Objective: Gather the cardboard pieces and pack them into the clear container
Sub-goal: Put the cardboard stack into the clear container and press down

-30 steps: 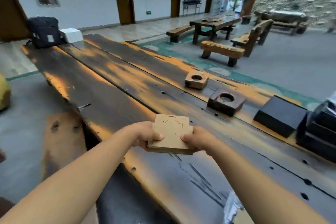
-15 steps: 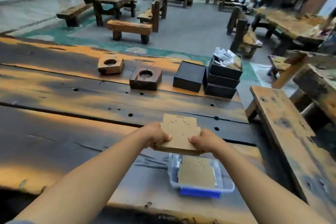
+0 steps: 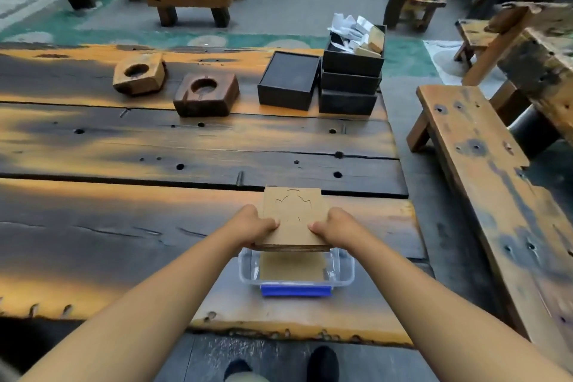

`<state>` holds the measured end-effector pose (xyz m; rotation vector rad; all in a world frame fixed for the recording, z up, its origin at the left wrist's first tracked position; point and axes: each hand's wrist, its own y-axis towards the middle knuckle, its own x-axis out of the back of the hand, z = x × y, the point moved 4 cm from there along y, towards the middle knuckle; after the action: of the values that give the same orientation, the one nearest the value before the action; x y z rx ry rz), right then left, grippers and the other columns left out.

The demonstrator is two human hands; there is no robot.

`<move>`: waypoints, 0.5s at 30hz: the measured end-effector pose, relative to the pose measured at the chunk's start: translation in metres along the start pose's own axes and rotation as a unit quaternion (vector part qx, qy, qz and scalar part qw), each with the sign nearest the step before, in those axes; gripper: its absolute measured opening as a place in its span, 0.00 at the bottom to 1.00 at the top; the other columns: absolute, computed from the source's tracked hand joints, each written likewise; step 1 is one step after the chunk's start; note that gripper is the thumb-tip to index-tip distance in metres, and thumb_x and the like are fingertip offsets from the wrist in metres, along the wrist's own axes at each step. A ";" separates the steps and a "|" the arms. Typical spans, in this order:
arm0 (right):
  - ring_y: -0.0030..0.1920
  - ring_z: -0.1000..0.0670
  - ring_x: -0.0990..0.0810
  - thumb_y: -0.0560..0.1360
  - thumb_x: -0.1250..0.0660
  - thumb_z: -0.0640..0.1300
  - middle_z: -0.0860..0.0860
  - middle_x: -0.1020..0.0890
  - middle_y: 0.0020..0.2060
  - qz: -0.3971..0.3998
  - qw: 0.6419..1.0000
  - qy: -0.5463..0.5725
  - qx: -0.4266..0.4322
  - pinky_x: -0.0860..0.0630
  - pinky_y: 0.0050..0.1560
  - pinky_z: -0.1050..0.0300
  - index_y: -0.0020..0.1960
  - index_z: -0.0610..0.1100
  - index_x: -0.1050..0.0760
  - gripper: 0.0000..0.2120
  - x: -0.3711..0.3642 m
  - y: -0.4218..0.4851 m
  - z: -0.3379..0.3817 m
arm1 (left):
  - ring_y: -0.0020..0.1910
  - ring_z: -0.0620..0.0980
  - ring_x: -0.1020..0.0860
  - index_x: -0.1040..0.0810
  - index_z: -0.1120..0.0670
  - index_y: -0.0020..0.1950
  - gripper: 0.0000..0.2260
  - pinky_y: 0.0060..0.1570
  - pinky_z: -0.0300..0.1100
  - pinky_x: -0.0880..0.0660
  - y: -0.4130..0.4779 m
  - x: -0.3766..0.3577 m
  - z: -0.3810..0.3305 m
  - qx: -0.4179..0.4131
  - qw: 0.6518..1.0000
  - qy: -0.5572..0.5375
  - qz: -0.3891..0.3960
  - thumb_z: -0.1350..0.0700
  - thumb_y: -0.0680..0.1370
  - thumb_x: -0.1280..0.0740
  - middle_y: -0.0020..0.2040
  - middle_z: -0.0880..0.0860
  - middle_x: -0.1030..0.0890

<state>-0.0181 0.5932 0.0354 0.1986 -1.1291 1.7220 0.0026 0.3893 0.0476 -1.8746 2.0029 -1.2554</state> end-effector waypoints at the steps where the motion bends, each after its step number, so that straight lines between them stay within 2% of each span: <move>1: 0.53 0.43 0.22 0.76 0.33 0.53 0.44 0.21 0.55 0.005 1.000 0.005 -0.002 0.26 0.50 0.54 0.60 0.38 0.26 0.21 -0.003 0.002 -0.005 | 0.45 0.53 0.20 0.27 0.60 0.59 0.14 0.36 0.45 0.20 0.002 -0.004 0.004 0.004 1.000 -0.017 0.008 0.54 0.78 0.32 0.50 0.58 0.20; 3: 0.56 0.43 0.20 0.77 0.33 0.51 0.43 0.19 0.57 0.019 1.000 0.020 -0.001 0.24 0.55 0.53 0.62 0.38 0.25 0.20 -0.012 0.006 -0.012 | 0.46 0.54 0.19 0.25 0.60 0.61 0.13 0.38 0.47 0.19 0.006 -0.009 0.011 0.008 0.999 -0.030 0.025 0.56 0.79 0.35 0.51 0.58 0.18; 5: 0.57 0.43 0.20 0.77 0.34 0.50 0.44 0.19 0.58 0.028 0.999 0.023 -0.007 0.24 0.60 0.52 0.63 0.40 0.25 0.19 -0.019 0.010 -0.020 | 0.50 0.57 0.18 0.25 0.61 0.61 0.12 0.45 0.52 0.18 0.010 -0.014 0.018 0.012 0.999 -0.020 0.035 0.57 0.79 0.35 0.53 0.60 0.18; 7: 0.58 0.44 0.20 0.77 0.34 0.50 0.45 0.18 0.59 0.036 0.999 0.023 -0.013 0.25 0.61 0.54 0.65 0.42 0.25 0.19 -0.026 0.014 -0.027 | 0.54 0.59 0.19 0.24 0.61 0.60 0.13 0.52 0.57 0.19 0.015 -0.017 0.024 0.018 0.999 -0.003 0.039 0.56 0.79 0.34 0.55 0.61 0.19; 10: 0.59 0.44 0.20 0.77 0.34 0.51 0.45 0.19 0.60 0.049 0.998 0.021 -0.020 0.24 0.62 0.51 0.66 0.43 0.26 0.21 -0.035 0.017 -0.035 | 0.54 0.59 0.19 0.23 0.61 0.60 0.13 0.55 0.58 0.21 0.022 -0.020 0.032 0.020 0.999 0.010 0.042 0.56 0.78 0.33 0.55 0.60 0.18; 15: 0.54 0.45 0.22 0.76 0.33 0.55 0.45 0.21 0.59 0.051 0.997 -0.021 -0.056 0.27 0.51 0.53 0.63 0.41 0.28 0.22 -0.047 0.023 -0.048 | 0.56 0.60 0.20 0.24 0.61 0.62 0.17 0.57 0.55 0.22 0.031 -0.028 0.045 0.036 0.997 0.052 0.049 0.53 0.77 0.33 0.57 0.60 0.19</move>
<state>0.0024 0.5979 -0.0327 0.1107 -1.2815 1.7445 0.0120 0.3887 -0.0134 -1.6899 2.0425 -1.4045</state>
